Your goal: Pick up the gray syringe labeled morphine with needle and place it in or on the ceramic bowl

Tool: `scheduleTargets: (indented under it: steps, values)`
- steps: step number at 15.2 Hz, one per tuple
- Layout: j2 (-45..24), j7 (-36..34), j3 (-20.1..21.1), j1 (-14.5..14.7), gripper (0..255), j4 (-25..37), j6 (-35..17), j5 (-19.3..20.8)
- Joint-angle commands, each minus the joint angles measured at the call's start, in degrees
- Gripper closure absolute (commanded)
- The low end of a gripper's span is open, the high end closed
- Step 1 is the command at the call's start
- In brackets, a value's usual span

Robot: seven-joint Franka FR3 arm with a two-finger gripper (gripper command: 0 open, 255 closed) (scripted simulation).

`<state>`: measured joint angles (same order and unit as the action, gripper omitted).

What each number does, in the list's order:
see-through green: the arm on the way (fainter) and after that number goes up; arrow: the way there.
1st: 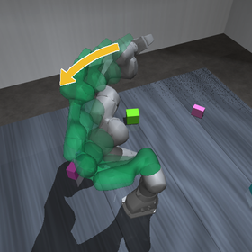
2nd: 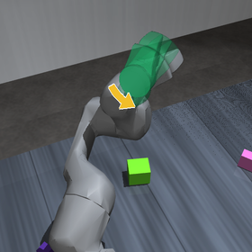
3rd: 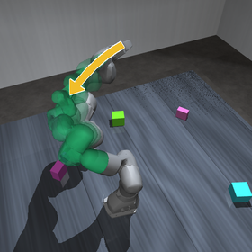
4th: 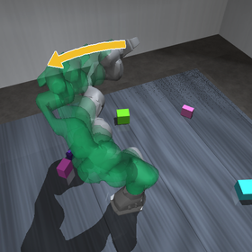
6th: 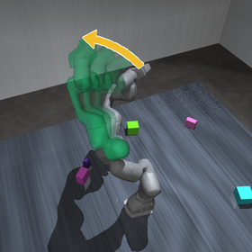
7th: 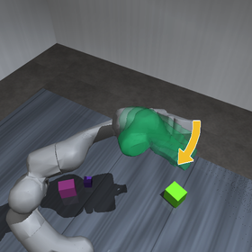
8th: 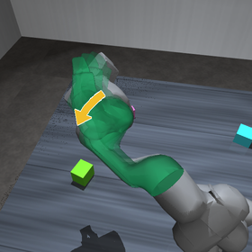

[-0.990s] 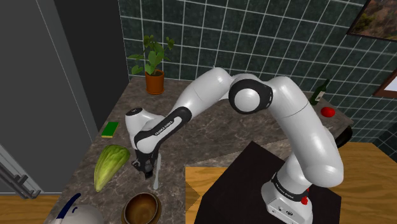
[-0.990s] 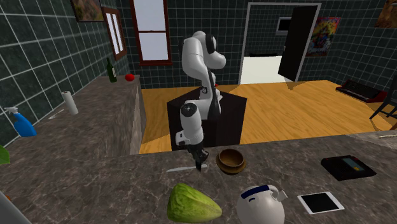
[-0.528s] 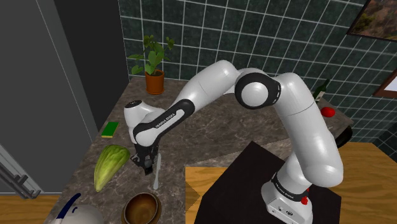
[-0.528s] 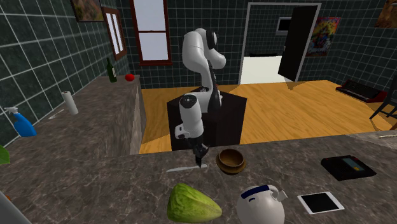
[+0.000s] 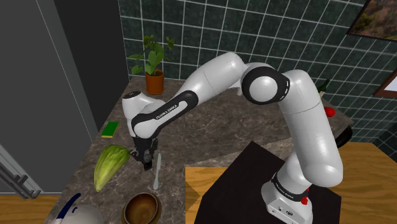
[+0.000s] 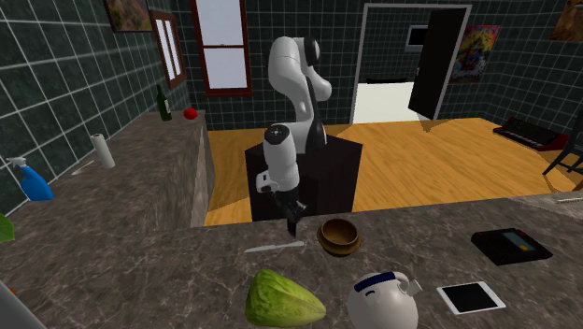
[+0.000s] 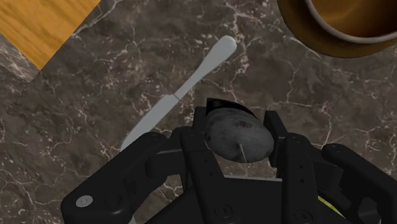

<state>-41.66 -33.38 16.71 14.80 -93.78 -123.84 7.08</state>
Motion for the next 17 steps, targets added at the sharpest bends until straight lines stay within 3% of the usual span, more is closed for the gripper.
scheduleTargets:
  steps: [1,13,17]
  values:
    - [1.13,0.14,0.19,-0.26,255,-0.21,0.93,-0.24]
    - [6.48,0.43,1.24,-1.01,255,0.32,6.7,-1.58]
    - [9.15,-3.66,2.75,1.6,255,-3.73,5.04,-2.24]
